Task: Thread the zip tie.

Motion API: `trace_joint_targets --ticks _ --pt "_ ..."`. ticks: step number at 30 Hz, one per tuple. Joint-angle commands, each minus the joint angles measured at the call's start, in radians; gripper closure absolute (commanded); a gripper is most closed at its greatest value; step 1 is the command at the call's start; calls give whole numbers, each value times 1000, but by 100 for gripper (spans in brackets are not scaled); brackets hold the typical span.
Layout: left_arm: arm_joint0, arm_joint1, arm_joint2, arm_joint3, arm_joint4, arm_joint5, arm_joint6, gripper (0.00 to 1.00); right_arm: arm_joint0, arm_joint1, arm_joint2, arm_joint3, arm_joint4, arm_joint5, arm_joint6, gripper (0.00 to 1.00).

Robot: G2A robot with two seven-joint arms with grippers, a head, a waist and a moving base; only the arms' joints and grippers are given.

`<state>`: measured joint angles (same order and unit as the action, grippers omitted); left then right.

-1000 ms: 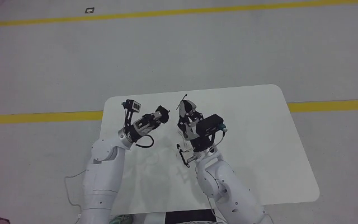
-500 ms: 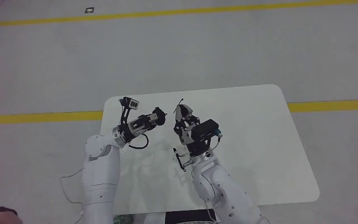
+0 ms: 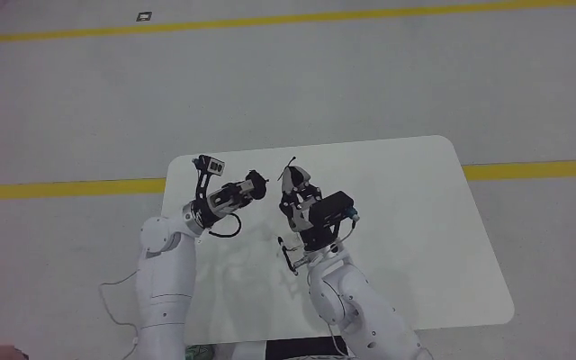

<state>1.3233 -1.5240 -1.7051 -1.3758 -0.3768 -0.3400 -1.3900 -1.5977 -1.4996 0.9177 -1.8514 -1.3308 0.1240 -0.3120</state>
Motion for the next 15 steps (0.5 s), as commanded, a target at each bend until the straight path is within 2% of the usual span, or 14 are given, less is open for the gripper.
trace_joint_targets --ticks 1,15 --pt "0 0 0 0 0 0 0 100 0 2 2 -4 -16 -6 0 100" --pt "0 0 0 0 0 0 0 100 0 2 -20 4 -24 -11 -9 100"
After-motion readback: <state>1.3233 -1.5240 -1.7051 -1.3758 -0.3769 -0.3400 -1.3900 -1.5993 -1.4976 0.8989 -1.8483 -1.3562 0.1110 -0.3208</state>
